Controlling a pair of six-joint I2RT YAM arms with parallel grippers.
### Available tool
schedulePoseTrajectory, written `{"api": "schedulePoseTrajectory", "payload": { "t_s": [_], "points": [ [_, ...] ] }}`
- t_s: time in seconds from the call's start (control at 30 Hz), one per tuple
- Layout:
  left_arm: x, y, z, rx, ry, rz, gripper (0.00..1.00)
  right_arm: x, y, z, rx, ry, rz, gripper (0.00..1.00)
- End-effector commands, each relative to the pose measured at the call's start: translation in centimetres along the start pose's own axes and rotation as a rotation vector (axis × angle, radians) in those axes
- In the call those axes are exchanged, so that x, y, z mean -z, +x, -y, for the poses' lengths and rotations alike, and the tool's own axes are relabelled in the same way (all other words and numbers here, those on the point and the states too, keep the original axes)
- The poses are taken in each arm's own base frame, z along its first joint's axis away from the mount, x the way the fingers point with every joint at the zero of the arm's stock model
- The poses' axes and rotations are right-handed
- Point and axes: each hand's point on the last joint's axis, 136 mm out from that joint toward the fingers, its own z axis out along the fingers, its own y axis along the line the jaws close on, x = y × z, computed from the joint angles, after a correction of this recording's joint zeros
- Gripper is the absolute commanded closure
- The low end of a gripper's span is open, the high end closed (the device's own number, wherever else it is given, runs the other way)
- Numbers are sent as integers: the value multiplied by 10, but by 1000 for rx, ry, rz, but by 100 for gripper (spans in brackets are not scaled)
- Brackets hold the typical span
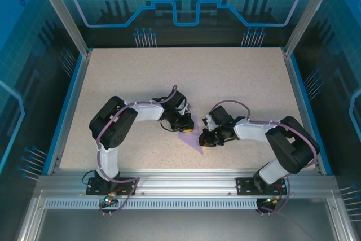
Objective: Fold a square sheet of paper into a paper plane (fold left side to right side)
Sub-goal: Fourth fold the wing at the center of the table.
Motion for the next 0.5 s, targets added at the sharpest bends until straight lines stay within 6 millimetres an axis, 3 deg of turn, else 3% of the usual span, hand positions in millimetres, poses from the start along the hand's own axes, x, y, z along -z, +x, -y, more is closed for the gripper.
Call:
{"api": "schedulePoseTrajectory", "payload": {
  "t_s": [0.0, 0.23, 0.47],
  "points": [
    [-1, 4, -29, 22, -121, 16, 85, -10, 20, 34, -57, 103, -61, 94],
    [24, -6, 8, -77, -14, 101, 77, -7, 35, 56, -71, 211, -106, 96],
    [39, 15, 34, -234, 76, 106, 85, -3, 33, 63, -56, 263, -109, 100]
  ]
}}
